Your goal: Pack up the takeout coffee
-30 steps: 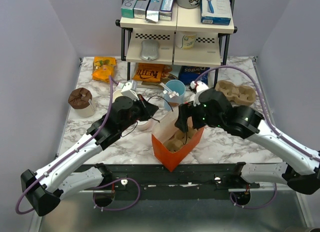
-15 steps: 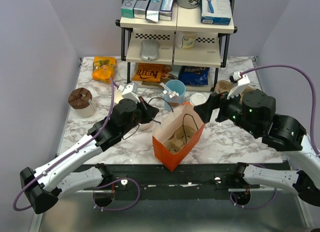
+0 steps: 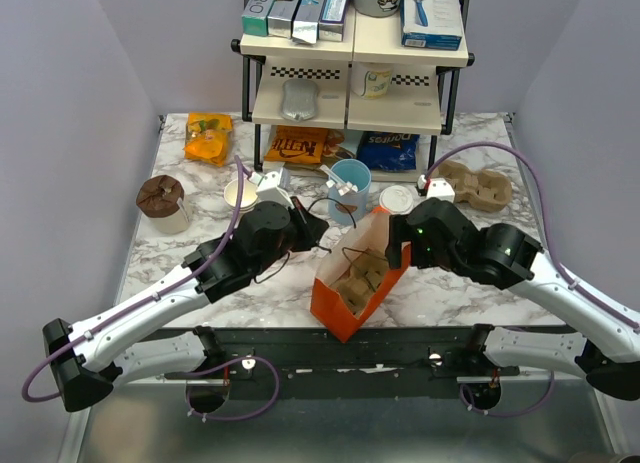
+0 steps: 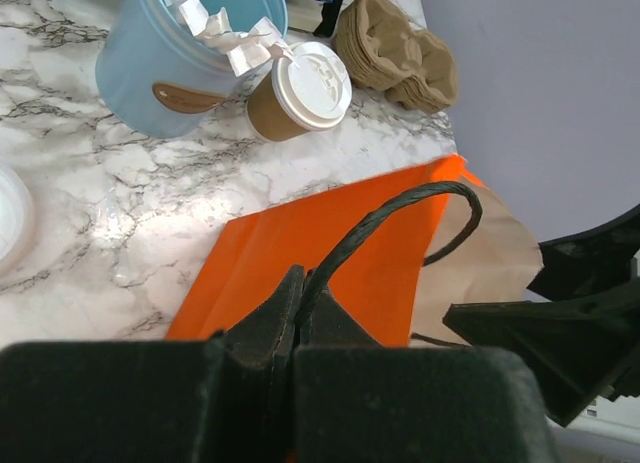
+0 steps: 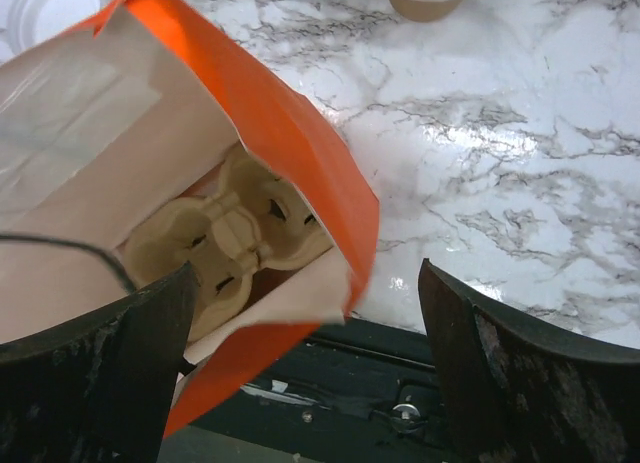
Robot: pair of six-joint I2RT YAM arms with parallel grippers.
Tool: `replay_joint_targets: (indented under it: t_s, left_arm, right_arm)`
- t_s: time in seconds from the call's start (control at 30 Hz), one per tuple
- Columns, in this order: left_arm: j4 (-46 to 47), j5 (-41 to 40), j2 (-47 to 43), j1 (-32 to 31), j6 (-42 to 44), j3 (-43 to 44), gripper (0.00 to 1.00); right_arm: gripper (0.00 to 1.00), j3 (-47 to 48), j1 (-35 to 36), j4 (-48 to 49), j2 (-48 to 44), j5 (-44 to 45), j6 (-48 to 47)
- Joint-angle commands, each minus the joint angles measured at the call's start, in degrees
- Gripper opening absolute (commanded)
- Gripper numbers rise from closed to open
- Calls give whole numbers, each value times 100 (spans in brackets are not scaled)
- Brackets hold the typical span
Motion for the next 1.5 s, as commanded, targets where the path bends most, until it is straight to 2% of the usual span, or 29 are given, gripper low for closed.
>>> replay_joint_targets:
  t_s: [0.0,0.03,0.1,0.13,0.2,0.23,0.37,0.43,0.53,0.7,0.83,0.9,1.1,1.27,1.37,1.47]
  left_arm:
    - [-176,-289,-44,-85,67,160,9]
    - [-168,-289,-53,-94,94,169,21]
    - [-107,-158,-88,-94,295,195,31]
    - [-45,-71,-114,-94,392,195,42]
    - [8,201,-132,-94,664,238,54]
    - [-35,281,-123,-94,752,265,64]
    - [-194,457,-97,-94,1025,327,78]
    - [-246,510,-105,-94,1078,336,83]
    - [-334,651,-88,-94,1262,397,86]
    - [-800,651,79,-94,1483,686,88]
    - [-976,668,202,-94,1474,652,87]
    - [-941,695,167,-94,1448,608,87]
    - [-660,704,-263,-94,1369,424,92]
    - [-704,555,-571,-94,1237,362,96]
    - [-704,467,-685,-94,1175,274,99]
    - [-739,397,-738,-85,1166,256,99]
  right_arm:
    - [93,-321,-11,86,-77,-165,309]
    - [88,-417,-20,287,-95,-253,274]
    - [74,-445,-20,421,-95,-289,256]
    - [70,-393,-20,421,-78,-254,256]
    - [63,-331,-11,412,-42,-184,239]
    - [61,-296,-20,421,-34,-184,222]
    - [50,-173,-20,447,19,-157,125]
    - [38,-155,-20,465,72,-148,63]
    - [22,-111,-11,579,160,-157,-51]
    - [17,187,-11,711,370,-43,-252]
    - [11,783,-20,685,581,-69,-464]
    - [1,1013,-20,589,713,-78,-543]
    - [1,1673,-151,-36,1082,-253,-701]
    - [1,1244,-537,227,1188,-990,-859]
    - [1,874,-1047,500,1424,-1641,-1131]
    - [1,987,-1303,281,1873,-1634,-1352]
